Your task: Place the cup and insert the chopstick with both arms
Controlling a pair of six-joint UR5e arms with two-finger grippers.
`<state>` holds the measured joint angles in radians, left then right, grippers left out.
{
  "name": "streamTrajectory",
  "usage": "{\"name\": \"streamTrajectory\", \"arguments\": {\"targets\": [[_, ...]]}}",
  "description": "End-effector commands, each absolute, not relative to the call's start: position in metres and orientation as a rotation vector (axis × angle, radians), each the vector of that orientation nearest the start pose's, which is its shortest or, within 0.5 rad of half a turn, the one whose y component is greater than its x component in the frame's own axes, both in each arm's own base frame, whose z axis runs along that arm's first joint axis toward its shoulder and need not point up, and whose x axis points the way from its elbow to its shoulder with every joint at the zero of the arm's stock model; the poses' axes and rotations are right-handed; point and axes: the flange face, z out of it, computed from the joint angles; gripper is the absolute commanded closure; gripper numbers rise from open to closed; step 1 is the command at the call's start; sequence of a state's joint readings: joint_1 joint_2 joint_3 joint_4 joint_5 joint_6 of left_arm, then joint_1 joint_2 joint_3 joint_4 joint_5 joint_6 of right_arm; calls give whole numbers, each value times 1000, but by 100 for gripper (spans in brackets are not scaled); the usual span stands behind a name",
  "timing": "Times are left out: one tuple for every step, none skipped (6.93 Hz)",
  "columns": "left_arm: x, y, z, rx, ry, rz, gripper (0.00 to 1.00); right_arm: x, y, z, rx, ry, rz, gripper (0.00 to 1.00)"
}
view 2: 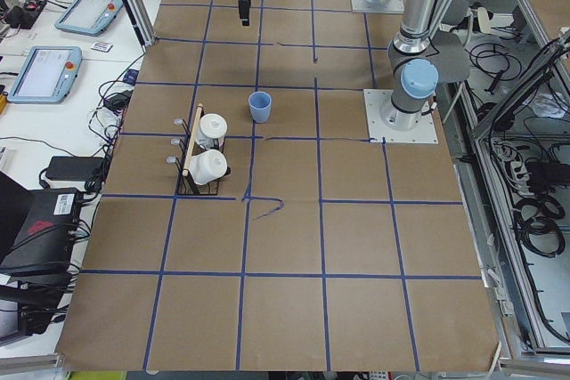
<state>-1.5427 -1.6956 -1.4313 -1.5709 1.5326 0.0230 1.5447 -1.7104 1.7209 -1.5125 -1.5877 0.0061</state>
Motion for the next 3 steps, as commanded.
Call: {"name": "streamTrajectory", "arguments": {"targets": [[-118, -549, 492, -9, 3182, -34, 0, 120, -429, 473, 50, 3157, 109, 0], [-116, -550, 492, -16, 3182, -39, 0, 120, -429, 473, 50, 3159, 109, 0], [-116, -553, 492, -16, 3182, -66, 0, 120, -429, 473, 50, 3157, 109, 0]]}}
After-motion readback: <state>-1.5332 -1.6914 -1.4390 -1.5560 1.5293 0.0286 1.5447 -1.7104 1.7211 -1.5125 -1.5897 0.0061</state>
